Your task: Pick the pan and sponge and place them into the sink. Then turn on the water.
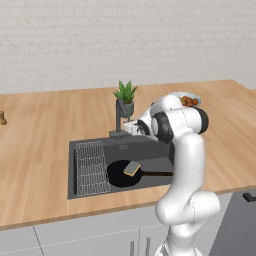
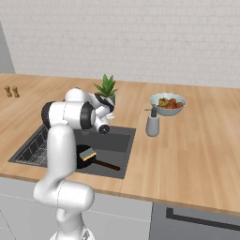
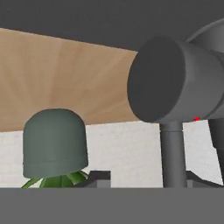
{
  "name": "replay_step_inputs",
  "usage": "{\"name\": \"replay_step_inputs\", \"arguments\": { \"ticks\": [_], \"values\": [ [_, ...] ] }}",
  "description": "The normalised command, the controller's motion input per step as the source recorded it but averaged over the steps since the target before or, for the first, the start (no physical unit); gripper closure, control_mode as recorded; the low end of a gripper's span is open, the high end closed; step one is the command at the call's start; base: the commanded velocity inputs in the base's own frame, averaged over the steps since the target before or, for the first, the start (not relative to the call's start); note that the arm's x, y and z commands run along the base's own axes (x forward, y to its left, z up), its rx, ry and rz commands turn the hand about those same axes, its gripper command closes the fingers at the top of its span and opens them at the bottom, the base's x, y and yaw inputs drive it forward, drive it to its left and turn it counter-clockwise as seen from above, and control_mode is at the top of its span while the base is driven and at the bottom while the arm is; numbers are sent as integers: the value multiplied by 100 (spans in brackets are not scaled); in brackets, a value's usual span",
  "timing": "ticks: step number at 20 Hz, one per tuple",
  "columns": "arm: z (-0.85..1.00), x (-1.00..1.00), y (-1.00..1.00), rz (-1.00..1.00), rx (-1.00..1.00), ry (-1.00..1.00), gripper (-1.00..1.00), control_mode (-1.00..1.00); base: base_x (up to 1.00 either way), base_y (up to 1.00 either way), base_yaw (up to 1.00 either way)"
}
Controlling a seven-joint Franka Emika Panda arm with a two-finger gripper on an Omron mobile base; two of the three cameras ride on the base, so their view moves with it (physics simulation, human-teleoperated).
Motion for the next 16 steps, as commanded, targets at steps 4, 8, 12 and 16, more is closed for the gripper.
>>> {"name": "replay_step_inputs", "arguments": {
  "ticks": [4, 8, 12, 16],
  "values": [
    [-1, 37, -100, 10, 20, 13, 100, -100, 0, 0, 0],
    [-5, 39, -100, 11, 20, 17, 100, -100, 0, 0, 0],
    [-16, 41, -100, 12, 18, 19, 100, -100, 0, 0, 0],
    [-22, 42, -100, 10, 15, 20, 100, -100, 0, 0, 0]
  ]
}}
